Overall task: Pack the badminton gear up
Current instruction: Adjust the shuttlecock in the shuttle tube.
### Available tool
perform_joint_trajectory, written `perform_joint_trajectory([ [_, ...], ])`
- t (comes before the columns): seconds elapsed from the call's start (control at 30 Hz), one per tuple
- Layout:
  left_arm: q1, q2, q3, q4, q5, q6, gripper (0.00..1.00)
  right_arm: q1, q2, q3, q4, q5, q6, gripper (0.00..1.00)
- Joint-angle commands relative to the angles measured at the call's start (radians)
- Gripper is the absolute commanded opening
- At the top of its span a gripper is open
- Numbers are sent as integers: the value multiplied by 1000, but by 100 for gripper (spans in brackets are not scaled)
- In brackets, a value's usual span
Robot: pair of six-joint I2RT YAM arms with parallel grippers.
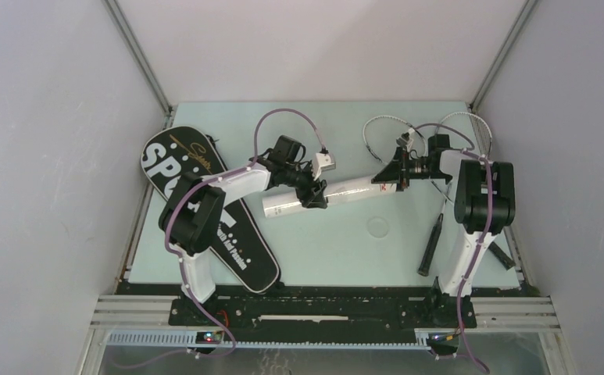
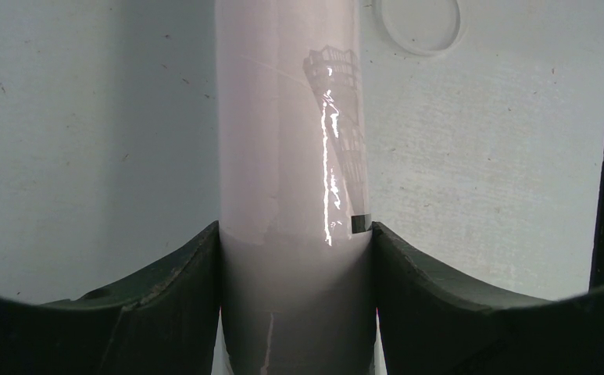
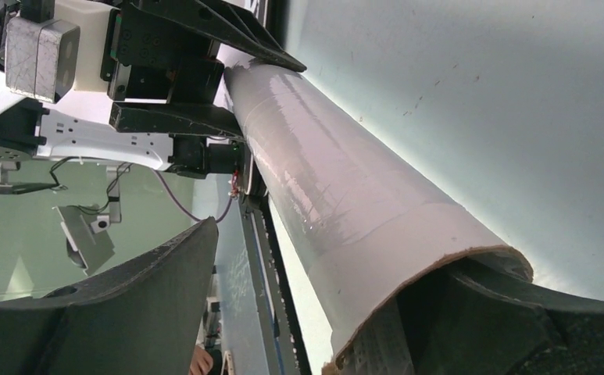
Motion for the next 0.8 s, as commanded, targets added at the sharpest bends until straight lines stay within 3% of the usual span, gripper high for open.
perform_joint_trajectory([
  [0.0, -2, -56, 2, 67, 60, 25, 37, -32, -83, -1, 27, 46, 16, 90],
  [0.3, 11, -92, -12, 54, 86, 56, 37, -94, -140, 35, -154, 70, -123, 99],
  [0.77, 33, -142, -32, 29, 83, 78, 37, -182, -208, 74, -254, 60, -197, 100],
])
